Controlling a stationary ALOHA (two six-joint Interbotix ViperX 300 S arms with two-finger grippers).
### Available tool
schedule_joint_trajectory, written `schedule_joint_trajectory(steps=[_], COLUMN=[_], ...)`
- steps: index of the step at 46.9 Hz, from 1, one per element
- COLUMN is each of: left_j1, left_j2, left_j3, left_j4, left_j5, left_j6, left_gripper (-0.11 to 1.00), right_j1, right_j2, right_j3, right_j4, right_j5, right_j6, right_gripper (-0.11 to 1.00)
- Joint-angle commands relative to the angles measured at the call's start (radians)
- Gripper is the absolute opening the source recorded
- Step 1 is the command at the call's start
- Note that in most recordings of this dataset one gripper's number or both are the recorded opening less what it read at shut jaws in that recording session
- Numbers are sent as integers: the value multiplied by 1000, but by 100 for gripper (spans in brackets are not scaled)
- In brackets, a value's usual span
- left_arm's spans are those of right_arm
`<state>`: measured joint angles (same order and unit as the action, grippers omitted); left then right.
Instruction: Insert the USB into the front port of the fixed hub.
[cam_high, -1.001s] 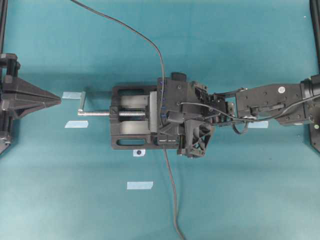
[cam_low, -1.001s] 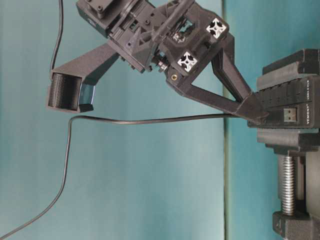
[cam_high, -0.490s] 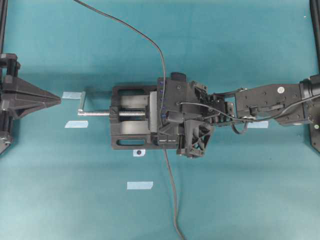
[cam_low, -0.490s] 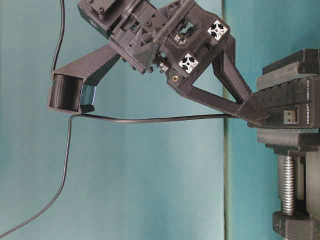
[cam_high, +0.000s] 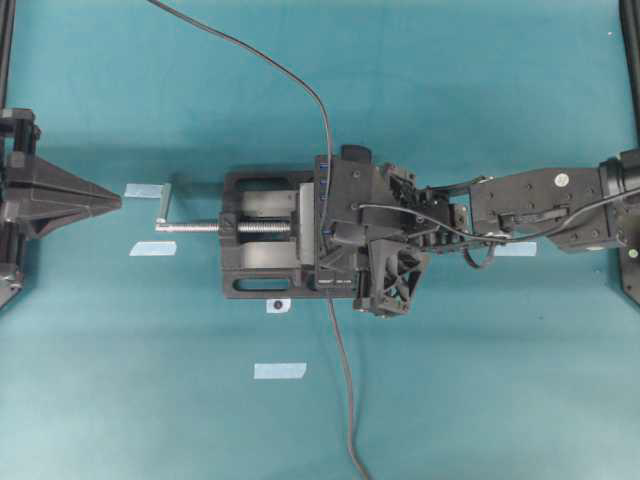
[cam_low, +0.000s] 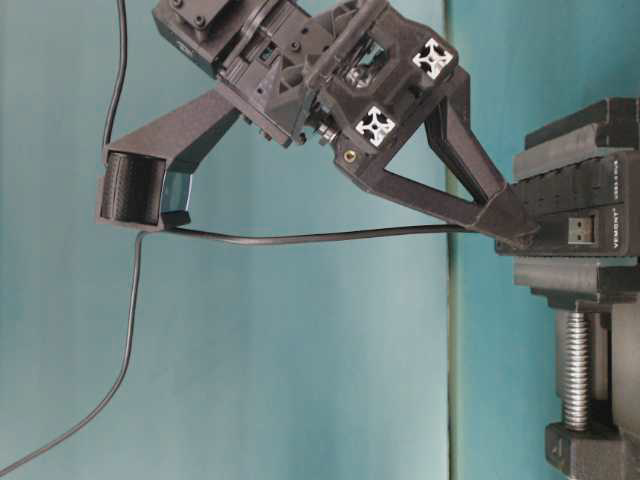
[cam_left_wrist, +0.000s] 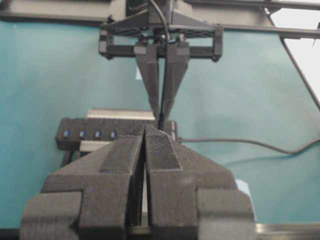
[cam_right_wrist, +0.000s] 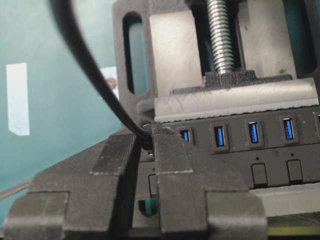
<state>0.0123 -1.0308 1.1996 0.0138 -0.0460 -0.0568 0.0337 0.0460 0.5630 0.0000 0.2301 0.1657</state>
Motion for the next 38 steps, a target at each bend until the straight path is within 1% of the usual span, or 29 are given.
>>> schedule_joint_trajectory(steps=[1,16,31,38], left_j1=[2,2,3,2], left_j2=[2,-3,-5,-5], left_j3=[-9,-5,-5,-5], left_j4=[3,3,3,3], left_j5=[-11,-11,-11,-11], left_j6=[-2,-2,-2,0], left_gripper=[0,0,0,0], right_j1=[5,17,18,18], right_j2=[-9,-8,-5,-5], right_j3=[-11,-12,-12,-18], right_j4=[2,5,2,-3], right_j5=[2,2,8,29], right_j6=[12,31,29,28], right_gripper=[8,8,8,8])
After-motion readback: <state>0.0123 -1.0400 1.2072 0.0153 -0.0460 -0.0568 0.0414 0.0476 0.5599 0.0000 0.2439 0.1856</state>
